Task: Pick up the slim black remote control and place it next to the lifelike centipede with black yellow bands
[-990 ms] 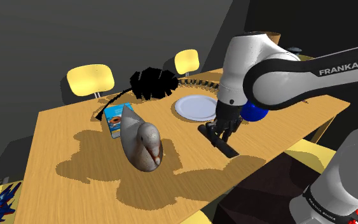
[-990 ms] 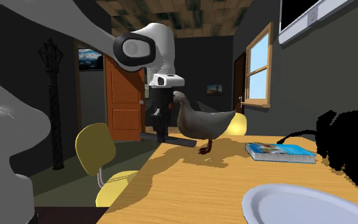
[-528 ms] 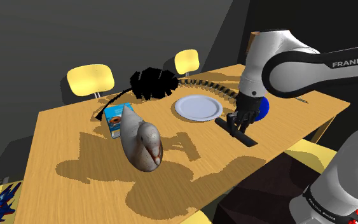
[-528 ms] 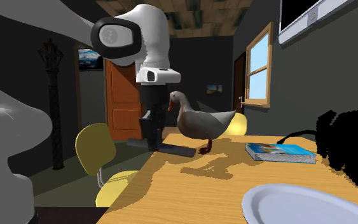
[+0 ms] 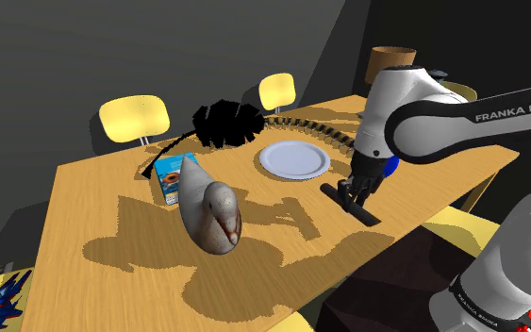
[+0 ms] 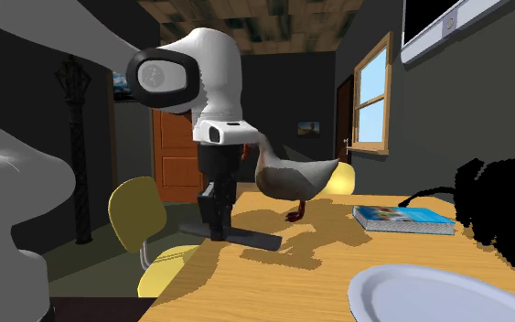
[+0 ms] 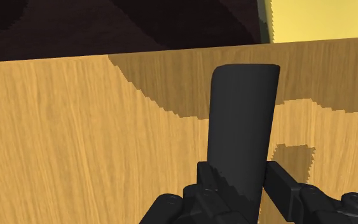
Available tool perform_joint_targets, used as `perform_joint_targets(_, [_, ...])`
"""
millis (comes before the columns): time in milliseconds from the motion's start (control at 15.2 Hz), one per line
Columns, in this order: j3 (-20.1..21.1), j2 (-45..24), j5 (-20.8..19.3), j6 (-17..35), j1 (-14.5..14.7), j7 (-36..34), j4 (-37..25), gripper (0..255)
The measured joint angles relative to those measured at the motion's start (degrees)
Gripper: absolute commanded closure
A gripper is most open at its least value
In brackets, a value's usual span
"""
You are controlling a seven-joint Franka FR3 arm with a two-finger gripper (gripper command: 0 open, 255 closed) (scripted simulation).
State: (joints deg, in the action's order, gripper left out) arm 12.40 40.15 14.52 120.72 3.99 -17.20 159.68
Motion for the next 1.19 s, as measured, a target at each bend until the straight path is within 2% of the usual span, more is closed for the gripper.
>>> perform_joint_targets(858, [1.52,-7.61,2.18,13.63,0.65,1.37,6.1,255])
perform_joint_targets(1188, [1.67,-8.07,2.34,14.37,0.76,1.33,6.31,255])
